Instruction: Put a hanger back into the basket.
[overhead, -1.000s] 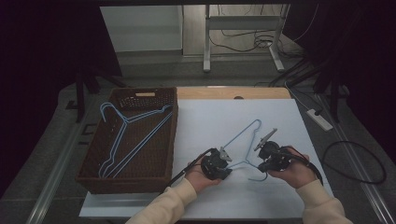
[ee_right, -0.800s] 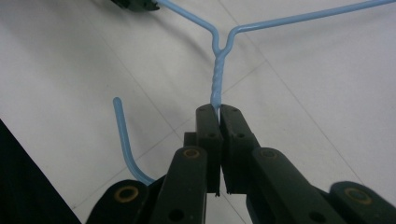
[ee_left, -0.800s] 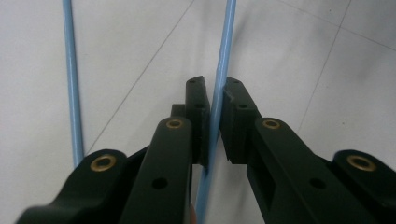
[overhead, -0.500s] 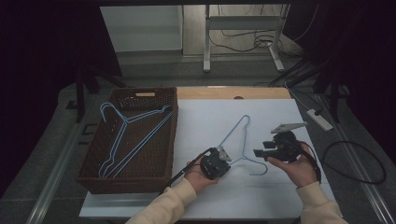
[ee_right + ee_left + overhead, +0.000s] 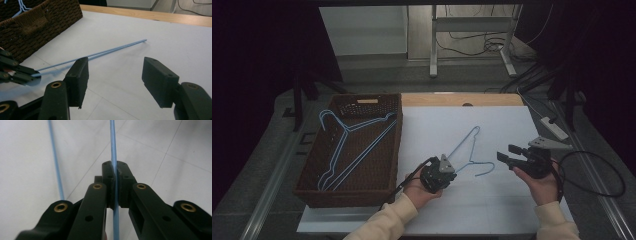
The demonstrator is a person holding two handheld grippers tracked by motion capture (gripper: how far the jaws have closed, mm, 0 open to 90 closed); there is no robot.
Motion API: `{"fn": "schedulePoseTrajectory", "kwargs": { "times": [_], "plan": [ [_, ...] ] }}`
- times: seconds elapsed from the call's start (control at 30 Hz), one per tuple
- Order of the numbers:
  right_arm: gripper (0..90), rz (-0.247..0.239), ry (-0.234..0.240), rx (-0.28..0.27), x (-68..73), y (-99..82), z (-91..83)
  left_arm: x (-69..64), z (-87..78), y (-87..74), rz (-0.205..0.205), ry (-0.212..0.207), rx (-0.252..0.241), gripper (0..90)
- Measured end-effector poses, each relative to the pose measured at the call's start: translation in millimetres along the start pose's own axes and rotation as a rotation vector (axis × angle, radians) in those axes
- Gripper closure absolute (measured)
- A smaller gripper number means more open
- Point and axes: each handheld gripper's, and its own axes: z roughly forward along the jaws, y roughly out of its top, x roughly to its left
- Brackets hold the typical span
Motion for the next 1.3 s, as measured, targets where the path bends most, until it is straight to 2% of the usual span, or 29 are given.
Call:
{"fn": "schedulePoseTrajectory", "kwargs": {
  "times": [0.17,0.4,0.47,0.7,0.9,1.07,1.3],
  "plan": [
    [38.0,-0.016,0.011,0.003,-2.1,-15.1,-3.4,-0.5,-12.4,1.1,-0.016,0.005,-0.035,86.6],
    [37.9,-0.044,0.036,0.005,0.4,-24.7,-2.6,2.9,-27.3,1.4,-0.045,0.01,-0.085,86.7],
    [37.9,-0.045,0.038,0.009,1.2,-25.9,-2.1,3.5,-31.2,1.6,-0.057,0.005,-0.1,86.7],
    [37.8,-0.074,0.056,0.01,7.0,-30.2,0.1,3.2,-50.0,4.3,-0.055,0.005,-0.137,86.7],
    [37.8,-0.086,0.068,0.005,9.9,-31.6,0.1,6.0,-67.3,5.7,-0.072,0.0,-0.174,86.7],
    [37.6,-0.091,0.074,0.006,10.9,-32.8,0.7,10.2,-85.0,7.2,-0.077,0.004,-0.208,86.7],
    [36.8,-0.103,0.08,0.004,13.2,-33.3,1.9,21.8,-109.4,5.1,-0.107,0.011,-0.263,86.7]
  ]
}}
